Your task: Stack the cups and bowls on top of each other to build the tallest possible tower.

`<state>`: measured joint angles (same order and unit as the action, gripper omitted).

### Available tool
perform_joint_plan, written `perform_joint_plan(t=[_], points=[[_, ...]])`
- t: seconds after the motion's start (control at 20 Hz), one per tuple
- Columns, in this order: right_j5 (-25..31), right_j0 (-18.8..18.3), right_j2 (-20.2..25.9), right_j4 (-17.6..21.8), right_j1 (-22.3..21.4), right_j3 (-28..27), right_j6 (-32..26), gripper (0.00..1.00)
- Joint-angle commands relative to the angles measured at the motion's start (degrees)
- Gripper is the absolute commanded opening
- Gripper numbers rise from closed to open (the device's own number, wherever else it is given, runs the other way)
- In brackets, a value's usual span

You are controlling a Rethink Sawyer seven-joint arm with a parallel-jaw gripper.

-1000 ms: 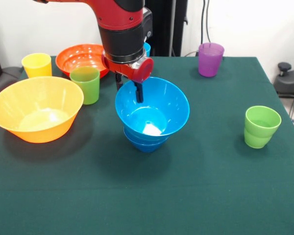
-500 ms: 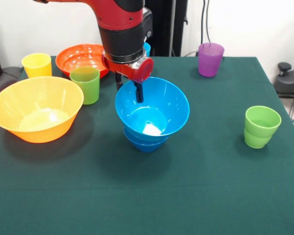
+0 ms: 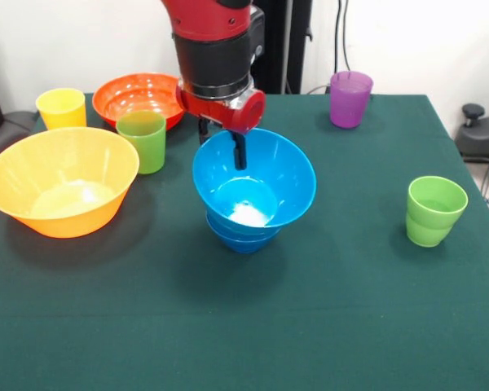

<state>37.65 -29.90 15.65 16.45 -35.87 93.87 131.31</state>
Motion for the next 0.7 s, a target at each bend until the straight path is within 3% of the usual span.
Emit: perform_joint_plan(t=[0.05, 0.3, 0.7], points=[[8.00, 2.76, 2.38, 0.46, -3.44, -4.09, -4.57, 1.00], [10.55, 2.64, 1.56, 0.51, -5.27, -3.87, -4.97, 1.00], [19.15, 3.90, -0.06, 3.53, -7.99, -4.97, -7.19, 1.00]])
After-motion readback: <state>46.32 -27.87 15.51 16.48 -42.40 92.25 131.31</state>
